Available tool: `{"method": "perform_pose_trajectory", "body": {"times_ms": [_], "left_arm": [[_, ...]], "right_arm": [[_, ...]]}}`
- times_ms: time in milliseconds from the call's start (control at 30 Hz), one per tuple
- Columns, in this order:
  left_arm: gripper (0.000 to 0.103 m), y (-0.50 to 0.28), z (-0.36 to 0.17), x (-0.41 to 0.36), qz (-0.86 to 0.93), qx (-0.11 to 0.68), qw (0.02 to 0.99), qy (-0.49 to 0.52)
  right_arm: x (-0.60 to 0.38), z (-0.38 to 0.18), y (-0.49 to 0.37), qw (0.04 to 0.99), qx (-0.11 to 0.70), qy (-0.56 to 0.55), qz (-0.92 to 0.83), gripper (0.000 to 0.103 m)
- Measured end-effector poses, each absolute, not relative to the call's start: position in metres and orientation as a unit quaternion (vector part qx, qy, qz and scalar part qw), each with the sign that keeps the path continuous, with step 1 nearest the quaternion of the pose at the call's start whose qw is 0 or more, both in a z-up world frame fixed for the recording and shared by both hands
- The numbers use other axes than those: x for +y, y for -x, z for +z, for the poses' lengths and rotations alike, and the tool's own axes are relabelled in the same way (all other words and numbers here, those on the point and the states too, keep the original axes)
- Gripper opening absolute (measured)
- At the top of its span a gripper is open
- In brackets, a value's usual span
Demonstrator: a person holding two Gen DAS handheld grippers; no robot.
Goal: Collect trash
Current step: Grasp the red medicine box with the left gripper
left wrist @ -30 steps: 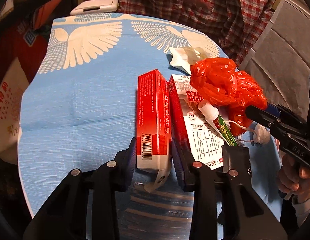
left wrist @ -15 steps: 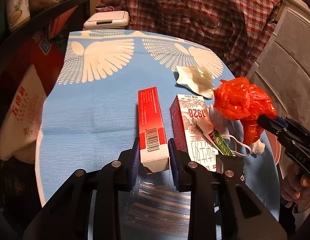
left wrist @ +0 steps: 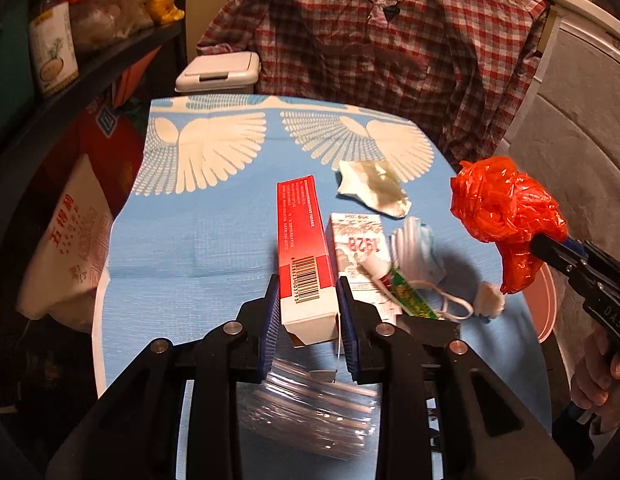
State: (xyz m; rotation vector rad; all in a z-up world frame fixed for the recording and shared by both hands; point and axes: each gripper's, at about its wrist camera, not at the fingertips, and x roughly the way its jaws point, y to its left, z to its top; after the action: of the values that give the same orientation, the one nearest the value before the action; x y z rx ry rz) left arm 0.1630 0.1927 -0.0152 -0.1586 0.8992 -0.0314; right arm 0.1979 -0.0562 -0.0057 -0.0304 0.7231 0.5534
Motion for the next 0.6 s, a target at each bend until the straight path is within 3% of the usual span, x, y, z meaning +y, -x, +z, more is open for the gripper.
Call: {"method": "perform_pose_trajectory", "body": {"times_ms": [600], "left_arm": [[0.027,-0.145,0.021,0.139,-0.032,0.4,0.913,0.069]], "right_arm": [[-0.118,0.017,-0.176,0.917,0.332,-0.009,0.223,0.027]]}}
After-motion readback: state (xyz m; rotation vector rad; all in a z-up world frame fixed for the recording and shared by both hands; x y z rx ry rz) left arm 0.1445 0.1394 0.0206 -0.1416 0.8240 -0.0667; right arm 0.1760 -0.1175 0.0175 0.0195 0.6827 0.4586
